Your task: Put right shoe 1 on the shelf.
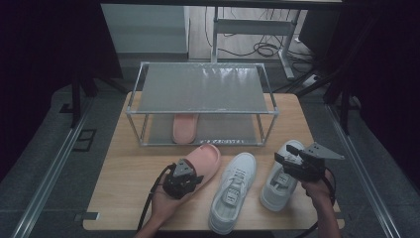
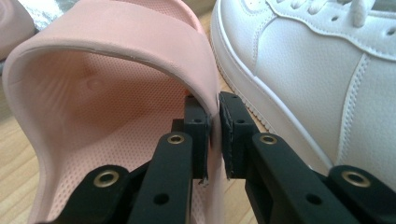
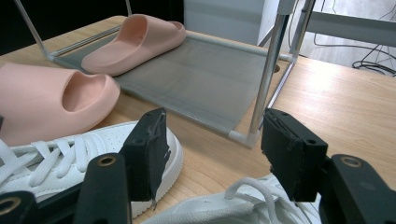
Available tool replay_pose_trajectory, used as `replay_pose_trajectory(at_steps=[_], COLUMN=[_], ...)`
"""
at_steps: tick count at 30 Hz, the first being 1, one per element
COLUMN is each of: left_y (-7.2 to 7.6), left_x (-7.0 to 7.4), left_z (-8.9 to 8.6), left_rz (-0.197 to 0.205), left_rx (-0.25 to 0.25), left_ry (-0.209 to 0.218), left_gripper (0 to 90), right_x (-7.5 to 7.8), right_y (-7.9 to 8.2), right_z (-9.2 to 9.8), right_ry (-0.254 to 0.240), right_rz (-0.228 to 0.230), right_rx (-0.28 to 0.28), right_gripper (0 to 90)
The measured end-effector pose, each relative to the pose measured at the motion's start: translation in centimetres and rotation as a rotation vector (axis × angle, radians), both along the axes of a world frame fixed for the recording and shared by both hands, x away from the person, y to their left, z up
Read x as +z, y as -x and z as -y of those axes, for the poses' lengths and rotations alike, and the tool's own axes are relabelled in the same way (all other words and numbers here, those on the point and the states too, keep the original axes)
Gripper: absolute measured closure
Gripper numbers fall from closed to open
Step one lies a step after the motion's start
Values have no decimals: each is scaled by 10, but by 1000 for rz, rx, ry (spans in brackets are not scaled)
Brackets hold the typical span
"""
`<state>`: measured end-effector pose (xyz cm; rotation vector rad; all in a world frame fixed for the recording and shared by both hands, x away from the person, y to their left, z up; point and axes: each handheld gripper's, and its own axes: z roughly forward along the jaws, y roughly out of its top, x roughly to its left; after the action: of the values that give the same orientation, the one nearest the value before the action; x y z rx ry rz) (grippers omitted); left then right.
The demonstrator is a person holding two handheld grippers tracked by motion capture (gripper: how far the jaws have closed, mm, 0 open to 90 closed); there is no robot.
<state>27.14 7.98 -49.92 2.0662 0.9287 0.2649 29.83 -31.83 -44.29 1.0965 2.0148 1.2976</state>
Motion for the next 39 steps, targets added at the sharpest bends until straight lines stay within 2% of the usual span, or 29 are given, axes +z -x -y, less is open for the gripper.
replay_pose_trajectory(at_steps=[19,27,39], left_y=[-9,-20,-39], left_x=[16,28,37], left_z=[4,10,16], left_rz=[22,38,43], left_rx=[9,18,42], left_ry=[23,39,44], left_gripper=[827,827,825], right_x=[0,0,0], right_y=[0,0,0], right_z=[0,1,-1], right_ry=[0,-3,-1], right_rz=[0,-1,0], right_rx=[-2,-2,2], right_gripper=[410,411,410])
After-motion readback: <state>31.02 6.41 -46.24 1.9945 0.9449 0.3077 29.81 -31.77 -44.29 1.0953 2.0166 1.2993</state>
